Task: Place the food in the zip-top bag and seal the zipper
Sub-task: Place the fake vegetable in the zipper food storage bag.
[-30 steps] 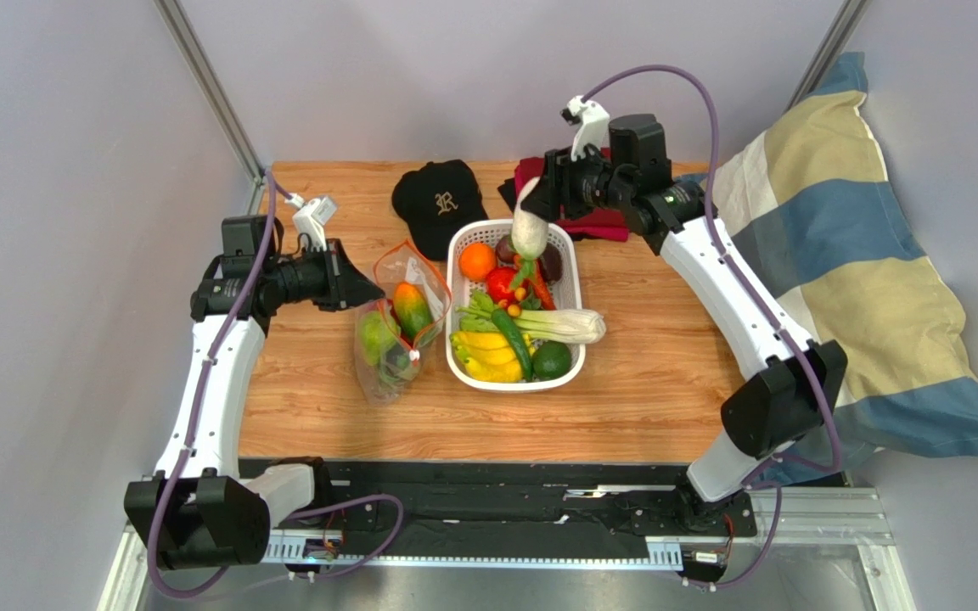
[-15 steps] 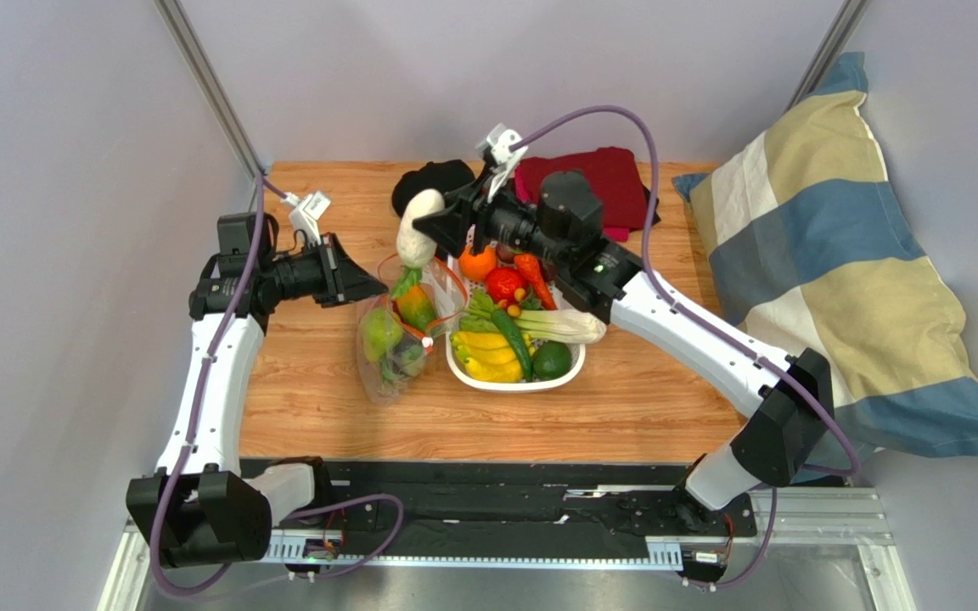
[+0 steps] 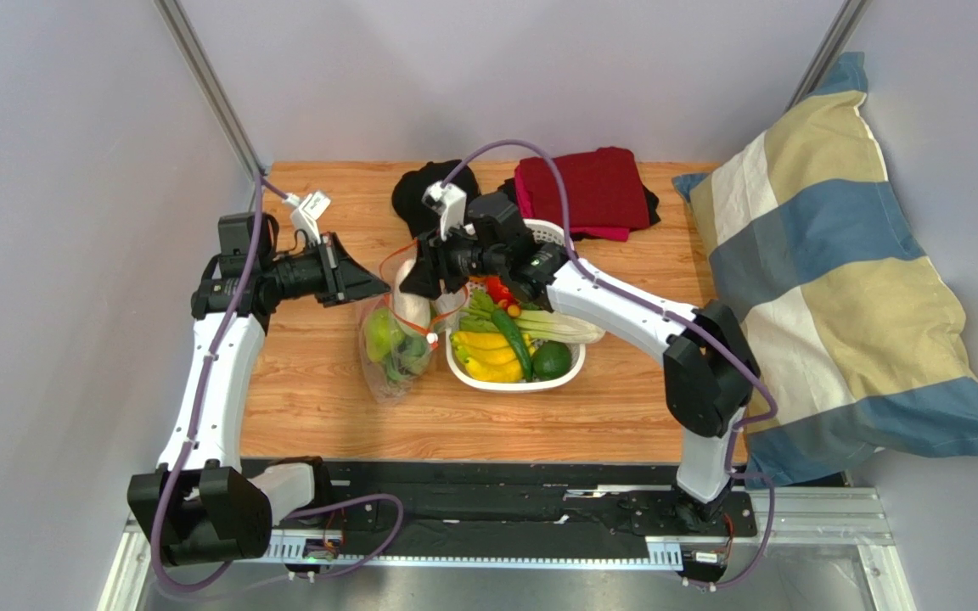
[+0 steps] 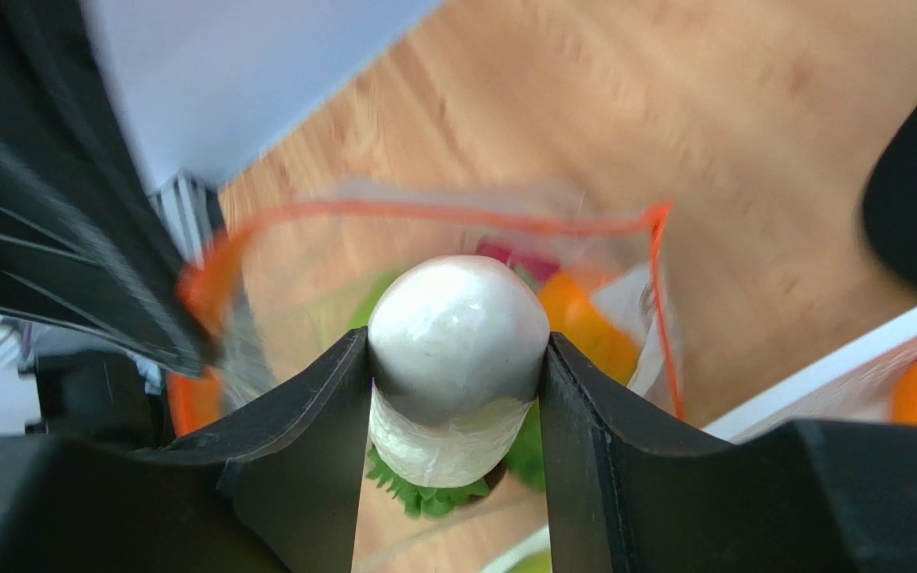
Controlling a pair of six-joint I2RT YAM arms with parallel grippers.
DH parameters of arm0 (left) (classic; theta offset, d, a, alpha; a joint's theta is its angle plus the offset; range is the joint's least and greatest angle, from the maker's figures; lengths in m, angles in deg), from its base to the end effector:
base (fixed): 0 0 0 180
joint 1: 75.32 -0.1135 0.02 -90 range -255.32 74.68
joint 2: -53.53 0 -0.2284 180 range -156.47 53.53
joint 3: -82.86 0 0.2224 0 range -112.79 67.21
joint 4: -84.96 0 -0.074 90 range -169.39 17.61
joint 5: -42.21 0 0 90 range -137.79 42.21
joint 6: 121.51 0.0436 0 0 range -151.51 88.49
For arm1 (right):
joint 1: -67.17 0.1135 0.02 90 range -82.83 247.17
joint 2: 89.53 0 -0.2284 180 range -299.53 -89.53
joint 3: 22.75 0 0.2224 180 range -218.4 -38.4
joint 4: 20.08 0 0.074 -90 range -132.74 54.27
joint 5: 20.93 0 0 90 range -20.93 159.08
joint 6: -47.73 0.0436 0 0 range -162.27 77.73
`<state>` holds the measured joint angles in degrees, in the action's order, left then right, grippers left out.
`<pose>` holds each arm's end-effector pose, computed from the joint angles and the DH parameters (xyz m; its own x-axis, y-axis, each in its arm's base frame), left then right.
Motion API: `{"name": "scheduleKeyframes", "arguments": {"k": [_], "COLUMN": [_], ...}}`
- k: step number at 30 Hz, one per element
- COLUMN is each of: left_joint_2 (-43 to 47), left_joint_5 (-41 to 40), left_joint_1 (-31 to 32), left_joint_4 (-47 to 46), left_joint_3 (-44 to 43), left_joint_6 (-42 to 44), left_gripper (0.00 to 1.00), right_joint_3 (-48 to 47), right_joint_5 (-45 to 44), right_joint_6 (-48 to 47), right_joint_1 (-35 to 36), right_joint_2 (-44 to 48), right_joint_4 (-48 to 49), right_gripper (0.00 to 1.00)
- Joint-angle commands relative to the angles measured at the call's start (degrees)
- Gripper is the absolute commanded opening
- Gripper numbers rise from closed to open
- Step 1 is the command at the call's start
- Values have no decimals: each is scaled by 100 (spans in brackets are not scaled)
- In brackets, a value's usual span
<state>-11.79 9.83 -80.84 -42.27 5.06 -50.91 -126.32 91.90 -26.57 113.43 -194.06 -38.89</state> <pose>0.2186 -0.0159 0.3061 -0.8030 -0.2563 -0.5381 0.3424 0.5406 -0.7685 0.2693 0.3058 0.2922 -0.4736 -0.1342 -0.8704 -0.8208 0.4256 0.3810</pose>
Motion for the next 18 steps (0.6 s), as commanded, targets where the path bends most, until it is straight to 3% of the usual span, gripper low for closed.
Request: {"name": "scheduleKeyframes", "arguments": {"k": [1, 2, 5, 13, 18], "left_joint_2": [133, 160, 221, 309, 213], "left_joint_5": [276, 276, 275, 223, 214], "left_joint_1": [-46, -54, -63, -90, -90], "left_joint_4": [-65, -65, -126, -153, -197], "left_joint_3": [45, 71, 159, 247, 195], "left_joint_6": [76, 77, 24, 50, 24], "left_gripper": [0, 0, 0, 0, 0], "right_joint_3": [-664, -900, -920, -1017, -789], "right_joint_5": [898, 1029, 1022, 1119, -22], "right_joint_6": [205, 179, 170, -295, -1543], "right_joint_1": [-12, -55, -326, -1285, -1479], "right_joint_2": [-216, -243, -42, 548, 487], "right_joint_4": [-1323, -1510, -1758, -2390, -2795], "right_gripper": [49, 68, 82, 87, 83]}}
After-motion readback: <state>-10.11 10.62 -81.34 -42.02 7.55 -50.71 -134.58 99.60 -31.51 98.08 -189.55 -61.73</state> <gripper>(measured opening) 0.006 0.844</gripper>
